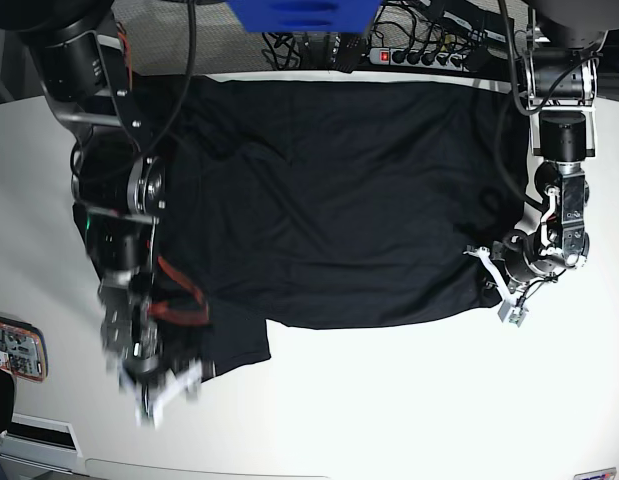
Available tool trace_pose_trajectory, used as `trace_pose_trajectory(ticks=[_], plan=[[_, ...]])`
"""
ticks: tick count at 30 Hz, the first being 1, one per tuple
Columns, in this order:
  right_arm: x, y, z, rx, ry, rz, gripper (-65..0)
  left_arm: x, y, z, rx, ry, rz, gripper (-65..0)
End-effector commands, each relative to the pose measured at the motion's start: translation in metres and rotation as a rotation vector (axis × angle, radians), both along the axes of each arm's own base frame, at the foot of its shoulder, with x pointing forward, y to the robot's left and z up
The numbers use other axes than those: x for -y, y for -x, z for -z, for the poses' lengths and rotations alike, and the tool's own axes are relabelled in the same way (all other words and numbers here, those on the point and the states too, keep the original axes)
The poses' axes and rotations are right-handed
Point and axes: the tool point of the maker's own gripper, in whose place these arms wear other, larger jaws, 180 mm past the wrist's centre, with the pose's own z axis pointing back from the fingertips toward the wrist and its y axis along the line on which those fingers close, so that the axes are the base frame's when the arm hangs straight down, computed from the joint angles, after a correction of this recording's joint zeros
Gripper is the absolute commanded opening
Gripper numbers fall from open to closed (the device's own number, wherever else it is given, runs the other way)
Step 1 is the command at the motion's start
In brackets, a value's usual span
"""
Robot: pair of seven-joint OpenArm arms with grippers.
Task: Fold the T-shirt properly
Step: 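Grasp the shirt's side edges with both grippers, then lift the side edges and fold them toward the collar edge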
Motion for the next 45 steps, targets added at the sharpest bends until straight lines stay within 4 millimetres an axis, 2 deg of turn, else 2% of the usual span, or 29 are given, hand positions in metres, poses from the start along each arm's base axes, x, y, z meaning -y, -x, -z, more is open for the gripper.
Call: trace_pose_trajectory(ticks=[1,3,5,10,14,19,21,24,26,32,34,37,41,43,45], plan=[[0.004,-0.002,-0.001,0.011,0.0,0.007,-24.1,-0.002,-0.013,-0.02,0.062,-0.006,0.009,-65.0],[0.003,0.005,0.013,-0.009,-0.013,0.016,-24.1,0.001,-0.011,-0.022,0.069,-0.01,0.018,-65.0],[0.002,0.008,0.019,-0.012,-0.019,0.019,-24.1,0.002,-0.011,-0.023,0.074,-0.011,0.023,-65.0],[0.002,0.01,0.022,-0.03,-0.02,0.019,-24.1,0.001,-0.01,-0.022,0.072,-0.011,0.021,-65.0],[0.002,0.009,0.02,-0.02,-0.019,0.018,-24.1,-0.012,-0.007,-0.024,0.081,-0.001,-0.025,-65.0],[0.001,0.009,0.021,-0.025,-0.016,0.014,-24.7,-0.015,-0.007,-0.026,0.087,0.003,-0.04,-65.0],[0.001,0.01,0.021,-0.026,-0.013,0.01,-30.1,-0.015,-0.006,-0.024,0.083,0.003,-0.04,-65.0],[-0.003,0.01,0.023,-0.032,0.015,-0.02,-48.7,-0.015,-0.006,-0.024,0.082,0.003,-0.04,-65.0],[-0.006,0.01,0.023,-0.035,0.032,-0.037,-63.7,-0.015,-0.006,-0.024,0.082,0.003,-0.04,-65.0],[-0.004,0.012,0.025,-0.053,0.033,-0.032,-65.0,-0.015,-0.006,-0.024,0.082,0.003,-0.04,-65.0],[-0.003,0.002,0.008,-0.012,0.043,-0.033,-65.0,-0.015,-0.006,-0.024,0.082,0.003,-0.04,-65.0],[-0.001,-0.02,-0.041,0.102,0.077,-0.038,-65.0,-0.015,-0.007,-0.025,0.085,0.003,-0.04,-65.0],[0.001,0.001,-0.034,0.093,0.111,-0.047,-65.0,-0.016,-0.009,-0.028,0.096,0.003,-0.04,-65.0],[0.002,0.001,-0.048,0.116,0.129,-0.049,-65.0,-0.016,-0.01,-0.029,0.097,0.003,-0.04,-65.0],[0.002,-0.003,-0.064,0.148,0.139,-0.049,-65.0,-0.024,-0.015,-0.037,0.113,-0.015,-0.041,-65.0]])
